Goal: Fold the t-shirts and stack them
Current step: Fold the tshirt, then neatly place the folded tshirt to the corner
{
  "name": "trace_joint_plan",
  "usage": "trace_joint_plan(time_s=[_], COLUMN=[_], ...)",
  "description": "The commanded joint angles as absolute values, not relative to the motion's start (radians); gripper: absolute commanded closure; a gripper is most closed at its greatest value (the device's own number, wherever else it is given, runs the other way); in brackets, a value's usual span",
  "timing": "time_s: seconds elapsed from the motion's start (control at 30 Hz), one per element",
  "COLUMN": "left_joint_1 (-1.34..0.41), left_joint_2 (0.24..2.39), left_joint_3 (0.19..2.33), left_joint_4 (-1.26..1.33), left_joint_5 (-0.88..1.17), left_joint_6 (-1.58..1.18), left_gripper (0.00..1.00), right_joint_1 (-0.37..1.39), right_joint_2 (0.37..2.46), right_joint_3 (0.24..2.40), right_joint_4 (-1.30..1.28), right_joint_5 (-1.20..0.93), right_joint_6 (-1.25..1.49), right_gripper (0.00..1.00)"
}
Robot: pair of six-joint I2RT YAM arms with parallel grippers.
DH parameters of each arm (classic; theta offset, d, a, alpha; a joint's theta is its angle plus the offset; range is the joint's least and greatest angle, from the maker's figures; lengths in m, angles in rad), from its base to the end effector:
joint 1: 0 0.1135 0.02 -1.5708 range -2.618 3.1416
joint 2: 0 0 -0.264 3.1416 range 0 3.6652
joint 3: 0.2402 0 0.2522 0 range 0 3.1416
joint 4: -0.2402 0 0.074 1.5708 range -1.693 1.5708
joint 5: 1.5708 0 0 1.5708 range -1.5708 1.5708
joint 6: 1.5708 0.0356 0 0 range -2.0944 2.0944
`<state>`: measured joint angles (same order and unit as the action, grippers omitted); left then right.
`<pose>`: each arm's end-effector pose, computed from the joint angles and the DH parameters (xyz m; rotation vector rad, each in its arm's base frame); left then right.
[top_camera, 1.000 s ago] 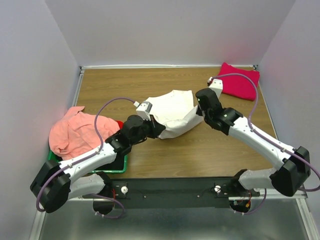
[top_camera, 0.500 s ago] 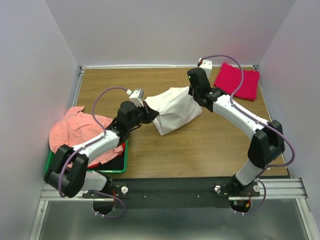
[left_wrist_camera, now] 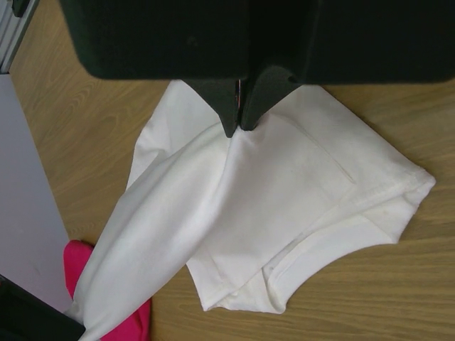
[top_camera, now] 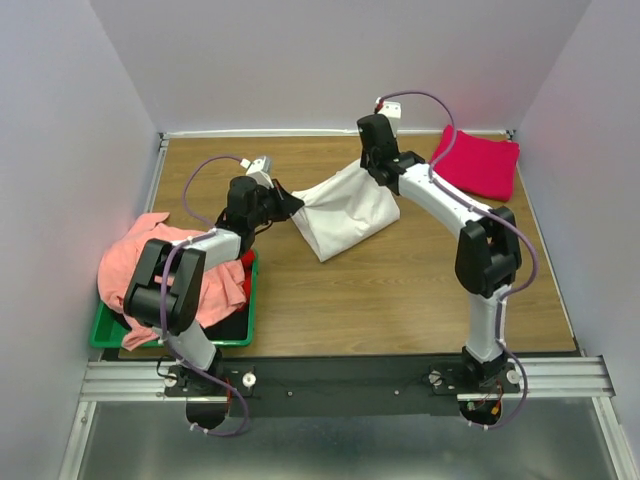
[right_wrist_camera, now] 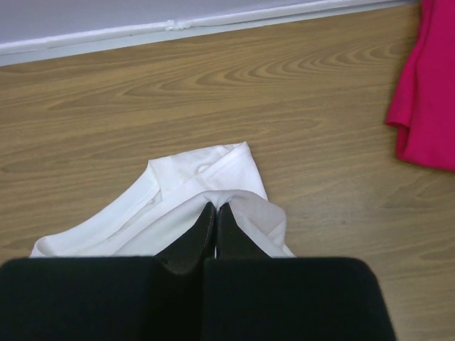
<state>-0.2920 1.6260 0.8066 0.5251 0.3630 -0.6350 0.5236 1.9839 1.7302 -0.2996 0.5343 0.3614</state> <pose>0.3299 -0.1124 0.2079 -0.0710 1.9617 -0.9644 0.4137 0.2179 0.2969 0.1435 2.0351 -0.0172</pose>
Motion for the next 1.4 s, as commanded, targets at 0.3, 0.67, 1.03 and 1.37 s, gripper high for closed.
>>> trace_joint_plan(time_s=[0.3, 0.67, 1.03, 1.37], left_joint_1=[-0.19, -0.164, -0.218, -0.262], left_joint_2=[1.818, 1.858, 1.756, 1.835], left_joint_3=[0.926, 1.011, 0.867, 0.877], left_joint_4=[0.588, 0.482, 0.42, 0.426], left_joint_5=[0.453, 0.331, 0.256, 0.287], left_joint_6=[-0.634, -0.58, -0.5, -0.5], left_gripper=[1.0, 0.23, 0.18, 0.18], right_joint_1=[0.489, 0.46, 0.302, 0.195], right_joint_2=[2.209, 2.2, 2.08, 2.062], right_joint_3=[1.933, 1.959, 1.777, 1.635], right_joint_4=[-0.275, -0.275, -0.268, -0.249], right_joint_5=[0.505, 0.353, -0.145, -0.472], right_joint_6=[0.302, 0.275, 0.213, 0.123], right_gripper=[1.0, 0.0, 0.0, 0.0])
